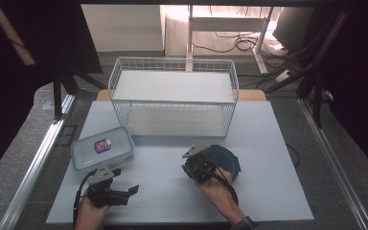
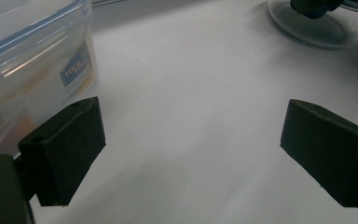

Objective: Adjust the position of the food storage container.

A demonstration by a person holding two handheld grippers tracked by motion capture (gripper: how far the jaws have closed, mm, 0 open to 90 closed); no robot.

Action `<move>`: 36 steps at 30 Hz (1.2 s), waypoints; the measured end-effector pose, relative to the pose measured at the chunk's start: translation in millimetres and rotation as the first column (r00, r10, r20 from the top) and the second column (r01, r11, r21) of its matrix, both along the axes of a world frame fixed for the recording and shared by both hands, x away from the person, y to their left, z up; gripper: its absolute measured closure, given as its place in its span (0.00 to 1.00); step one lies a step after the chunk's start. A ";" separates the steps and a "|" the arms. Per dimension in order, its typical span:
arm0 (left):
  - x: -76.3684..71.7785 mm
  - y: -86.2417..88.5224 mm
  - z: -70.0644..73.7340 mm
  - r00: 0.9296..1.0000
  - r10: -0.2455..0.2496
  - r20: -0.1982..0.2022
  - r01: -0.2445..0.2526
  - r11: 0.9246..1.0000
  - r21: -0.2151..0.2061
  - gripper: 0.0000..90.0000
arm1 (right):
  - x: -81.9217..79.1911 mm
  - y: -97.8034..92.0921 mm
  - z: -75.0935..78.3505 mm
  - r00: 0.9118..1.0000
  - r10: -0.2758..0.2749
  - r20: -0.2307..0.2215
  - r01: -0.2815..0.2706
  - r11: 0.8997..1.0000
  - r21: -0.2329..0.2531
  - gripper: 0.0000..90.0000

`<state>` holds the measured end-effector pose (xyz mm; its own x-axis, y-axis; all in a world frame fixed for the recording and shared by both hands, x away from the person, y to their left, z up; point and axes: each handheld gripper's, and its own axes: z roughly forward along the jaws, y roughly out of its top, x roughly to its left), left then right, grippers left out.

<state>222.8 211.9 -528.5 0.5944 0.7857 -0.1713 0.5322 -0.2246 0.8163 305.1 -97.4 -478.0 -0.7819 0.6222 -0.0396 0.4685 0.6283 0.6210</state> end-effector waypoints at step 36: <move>-0.2 10.2 17.1 0.999 0.046 0.018 -0.046 0.999 0.004 0.08 | 23.9 -130.1 2.6 0.953 -0.301 0.035 0.299 0.953 0.035 1.00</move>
